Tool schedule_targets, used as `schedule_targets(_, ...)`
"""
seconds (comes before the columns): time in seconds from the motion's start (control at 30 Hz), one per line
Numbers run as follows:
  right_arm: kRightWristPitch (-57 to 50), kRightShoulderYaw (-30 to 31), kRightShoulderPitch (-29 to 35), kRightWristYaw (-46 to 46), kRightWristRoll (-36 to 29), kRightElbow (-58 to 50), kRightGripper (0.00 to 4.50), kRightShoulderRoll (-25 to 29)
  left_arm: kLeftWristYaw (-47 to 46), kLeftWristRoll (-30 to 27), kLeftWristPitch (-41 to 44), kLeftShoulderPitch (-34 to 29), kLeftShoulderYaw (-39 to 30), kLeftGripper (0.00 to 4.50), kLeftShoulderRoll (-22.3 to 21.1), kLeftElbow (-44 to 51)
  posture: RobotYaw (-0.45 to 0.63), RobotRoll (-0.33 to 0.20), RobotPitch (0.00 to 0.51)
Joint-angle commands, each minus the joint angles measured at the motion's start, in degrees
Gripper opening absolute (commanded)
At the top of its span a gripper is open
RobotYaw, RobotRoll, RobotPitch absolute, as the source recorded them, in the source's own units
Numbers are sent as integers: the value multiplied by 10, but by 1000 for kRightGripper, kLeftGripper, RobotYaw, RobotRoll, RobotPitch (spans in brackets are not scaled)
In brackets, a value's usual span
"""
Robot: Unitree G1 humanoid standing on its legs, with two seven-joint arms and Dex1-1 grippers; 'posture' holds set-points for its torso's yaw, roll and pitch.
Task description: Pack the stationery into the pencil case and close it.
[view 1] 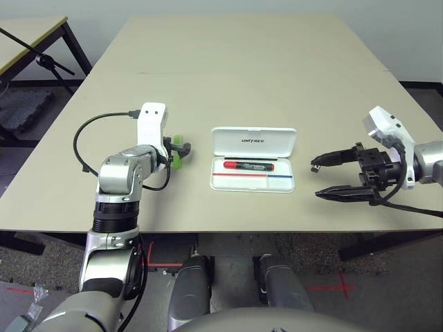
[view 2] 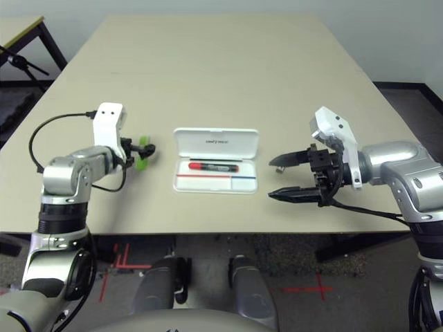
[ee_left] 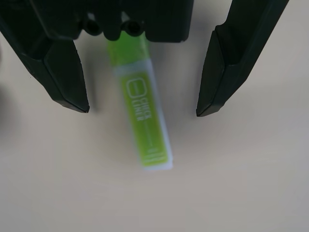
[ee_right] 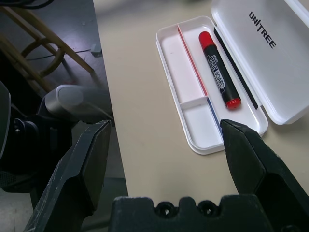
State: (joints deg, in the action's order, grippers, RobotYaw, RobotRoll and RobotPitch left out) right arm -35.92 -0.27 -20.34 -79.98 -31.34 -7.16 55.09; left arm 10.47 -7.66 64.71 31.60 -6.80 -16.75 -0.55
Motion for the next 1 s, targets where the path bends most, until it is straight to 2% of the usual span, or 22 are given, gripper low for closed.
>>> schedule_targets(0.03, -2, -3, 10, 5, -6, -14, 4467, 0, -11, 5, -16, 0, -2, 4500, 4, -20, -95, 0, 96)
schedule_targets(0.5, -3, -3, 16, 16, -8, -24, 4467, 0, -16, 2, -57, 3, 8, 4500, 20, -83, -107, 0, 94)
schedule_targets(0.63, -2, -2, 13, 21, -8, -23, 4500, -2, -10, 1, -54, 0, 15, 3218, 15, -81, -106, 0, 95)
schedule_targets(0.8, 1, 1, 10, 22, -6, -20, 4500, -3, 7, 1, -46, -4, 30, 1307, -1, -65, -104, 0, 97)
schedule_targets(0.83, 2, 2, 9, 22, -5, -19, 4500, -4, 17, 1, -46, -5, 40, 1094, -10, -58, -104, 0, 97)
schedule_targets(0.87, 2, 3, 8, 23, -5, -19, 4500, -5, 33, 0, -50, -8, 53, 1106, -22, -48, -101, 0, 99)
schedule_targets(0.93, 3, 5, 6, 23, -3, -17, 4500, -5, 113, 8, -94, -27, 117, 1106, -85, -18, -101, 0, 100)
schedule_targets(1.0, 4, 6, 5, 23, 0, -16, 4500, -5, 154, 11, -122, -38, 145, 1106, -124, -6, -101, 0, 100)
